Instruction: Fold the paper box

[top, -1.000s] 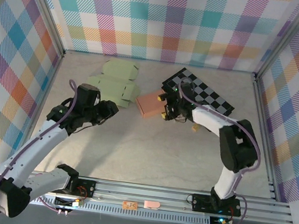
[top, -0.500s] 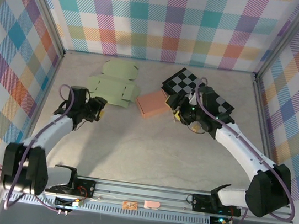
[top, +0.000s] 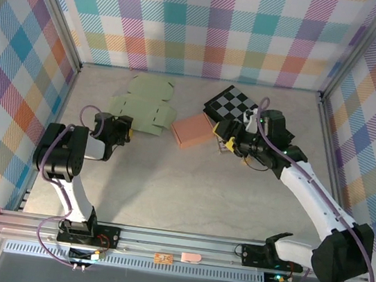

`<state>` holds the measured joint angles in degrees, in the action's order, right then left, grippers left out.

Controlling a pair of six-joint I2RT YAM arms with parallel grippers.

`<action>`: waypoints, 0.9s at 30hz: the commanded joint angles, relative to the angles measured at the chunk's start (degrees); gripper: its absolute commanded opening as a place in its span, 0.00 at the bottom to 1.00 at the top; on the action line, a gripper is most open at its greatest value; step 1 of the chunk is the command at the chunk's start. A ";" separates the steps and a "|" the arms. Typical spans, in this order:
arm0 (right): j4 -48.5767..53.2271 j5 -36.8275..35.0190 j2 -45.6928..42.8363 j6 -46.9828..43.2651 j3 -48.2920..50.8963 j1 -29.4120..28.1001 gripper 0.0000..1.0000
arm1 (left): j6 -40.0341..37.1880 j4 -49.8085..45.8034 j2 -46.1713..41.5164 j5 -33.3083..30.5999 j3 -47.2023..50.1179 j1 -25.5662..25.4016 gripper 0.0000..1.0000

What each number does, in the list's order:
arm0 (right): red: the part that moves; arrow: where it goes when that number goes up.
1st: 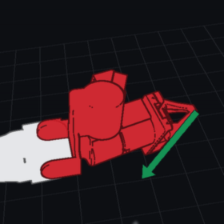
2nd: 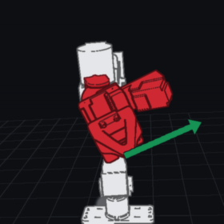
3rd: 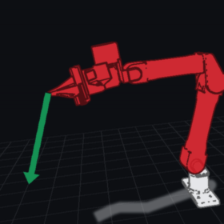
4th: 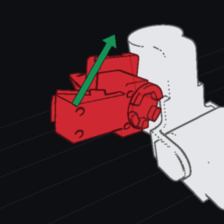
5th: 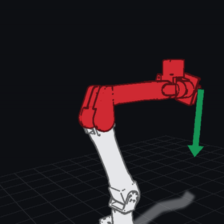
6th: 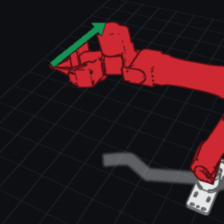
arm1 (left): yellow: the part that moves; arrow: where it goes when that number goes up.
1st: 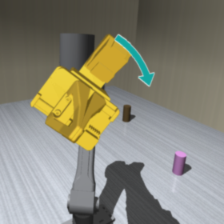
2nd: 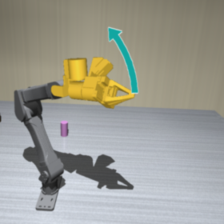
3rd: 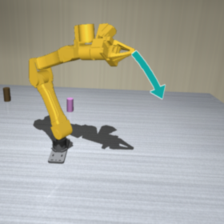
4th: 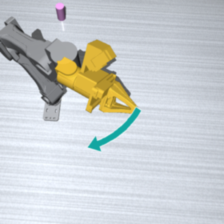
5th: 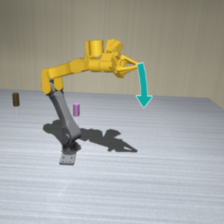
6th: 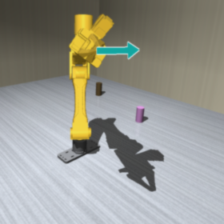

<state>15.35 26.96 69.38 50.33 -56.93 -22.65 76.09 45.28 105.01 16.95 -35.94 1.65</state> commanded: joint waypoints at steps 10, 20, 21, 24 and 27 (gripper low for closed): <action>-1.11 1.53 -0.35 1.26 1.73 1.65 0.71 | -0.43 9.22 6.37 0.24 -2.02 0.72 0.24; -0.79 1.33 1.57 0.57 0.73 1.56 0.69 | -1.82 3.28 -1.98 -2.64 -4.50 0.72 0.00; -0.31 1.24 1.84 0.32 0.43 1.56 0.69 | -2.08 1.67 -3.42 -3.02 -5.17 0.72 0.00; 1.59 0.71 2.76 -1.62 -1.41 1.34 0.68 | -3.93 -6.74 -8.88 -5.08 -7.74 0.62 0.00; 3.62 -0.21 3.82 -3.90 -3.59 0.88 0.68 | -6.41 -20.54 -15.94 -9.33 -11.76 -0.02 0.00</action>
<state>17.02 27.33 72.58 49.74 -57.25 -21.41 73.08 36.42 94.89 12.19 -43.88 1.74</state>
